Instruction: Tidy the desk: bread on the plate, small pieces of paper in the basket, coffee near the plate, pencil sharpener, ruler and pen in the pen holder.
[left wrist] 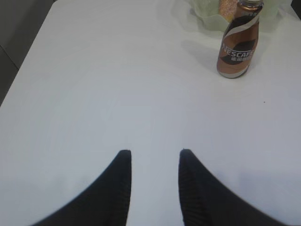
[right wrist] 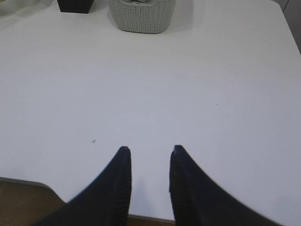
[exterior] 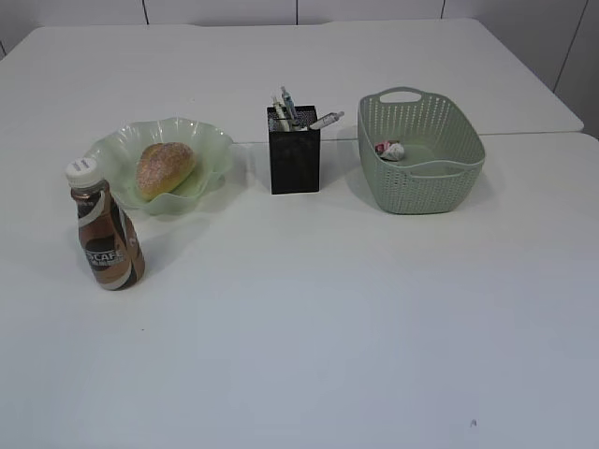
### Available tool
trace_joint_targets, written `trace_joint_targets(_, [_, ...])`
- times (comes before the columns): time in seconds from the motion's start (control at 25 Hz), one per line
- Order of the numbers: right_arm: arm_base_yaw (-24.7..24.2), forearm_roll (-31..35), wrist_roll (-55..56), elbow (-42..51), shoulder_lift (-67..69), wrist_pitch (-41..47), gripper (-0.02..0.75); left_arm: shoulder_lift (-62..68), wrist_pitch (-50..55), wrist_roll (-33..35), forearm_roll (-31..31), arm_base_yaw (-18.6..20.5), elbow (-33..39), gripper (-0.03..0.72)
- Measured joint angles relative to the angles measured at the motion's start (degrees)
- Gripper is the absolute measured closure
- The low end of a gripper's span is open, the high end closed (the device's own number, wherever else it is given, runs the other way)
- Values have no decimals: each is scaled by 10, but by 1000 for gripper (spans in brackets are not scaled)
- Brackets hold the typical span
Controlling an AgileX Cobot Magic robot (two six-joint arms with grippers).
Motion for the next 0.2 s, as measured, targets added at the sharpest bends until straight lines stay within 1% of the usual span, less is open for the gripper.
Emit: trace_joint_targets(0.2, [0, 0, 0, 0, 0, 0, 498, 0, 0, 0, 0, 0, 0, 451])
